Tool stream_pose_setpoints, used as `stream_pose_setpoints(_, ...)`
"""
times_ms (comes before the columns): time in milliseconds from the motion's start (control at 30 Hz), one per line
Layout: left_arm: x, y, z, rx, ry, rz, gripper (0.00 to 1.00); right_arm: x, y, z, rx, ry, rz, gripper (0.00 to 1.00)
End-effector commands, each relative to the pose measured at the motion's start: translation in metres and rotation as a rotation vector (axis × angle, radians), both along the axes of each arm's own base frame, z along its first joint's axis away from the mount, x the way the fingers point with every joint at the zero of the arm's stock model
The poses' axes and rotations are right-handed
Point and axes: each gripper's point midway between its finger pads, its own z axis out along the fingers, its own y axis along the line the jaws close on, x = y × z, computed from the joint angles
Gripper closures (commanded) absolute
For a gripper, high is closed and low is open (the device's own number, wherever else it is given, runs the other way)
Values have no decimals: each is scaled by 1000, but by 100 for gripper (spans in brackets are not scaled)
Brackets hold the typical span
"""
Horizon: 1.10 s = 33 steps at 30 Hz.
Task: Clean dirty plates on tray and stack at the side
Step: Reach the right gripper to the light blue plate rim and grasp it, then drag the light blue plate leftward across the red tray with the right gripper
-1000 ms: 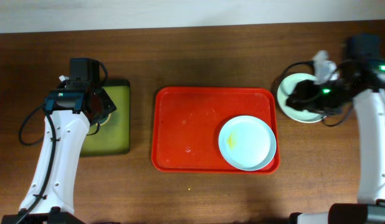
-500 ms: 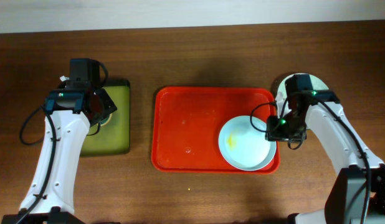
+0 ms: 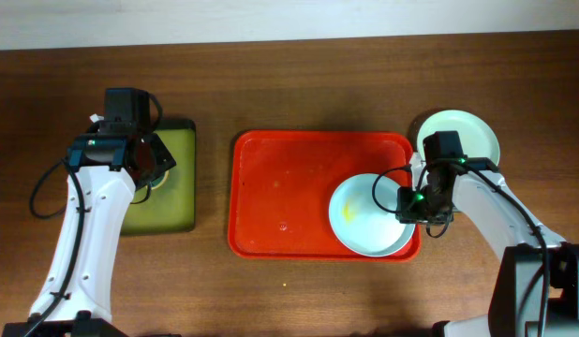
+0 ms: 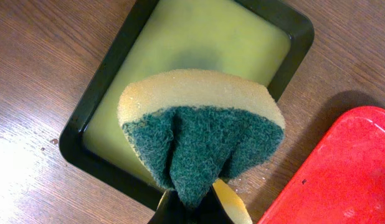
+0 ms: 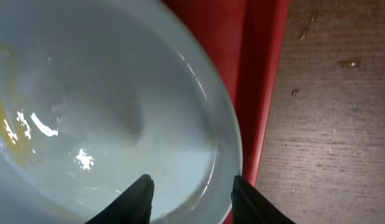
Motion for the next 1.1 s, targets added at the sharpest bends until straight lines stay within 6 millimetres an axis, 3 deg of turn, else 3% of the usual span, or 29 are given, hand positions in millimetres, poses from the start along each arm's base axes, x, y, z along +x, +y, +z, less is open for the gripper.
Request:
stream_pose_setpoints(0, -1, 0, -4, -9, 9, 5, 100, -1, -1, -3, -13, -4, -5, 58)
stream_pose_setpoints(167, -1, 0, -4, -9, 9, 5, 100, 6, -3, 3, -27, -18, -5, 59)
stream_pose_setpoints(400, -1, 0, -4, -9, 9, 5, 100, 25, -5, 33, -36, -51, -3, 58)
stream_pose_setpoints(533, -1, 0, -4, -9, 8, 5, 100, 24, -16, 28, -98, -41, -9, 58)
stream_pose_setpoints(633, -1, 0, -4, -9, 8, 5, 100, 15, -15, 17, -95, 0, -8, 63)
stream_pose_setpoints(1067, -1, -1, -4, -9, 9, 4, 100, 0, -5, -10, -36, 106, 0, 65)
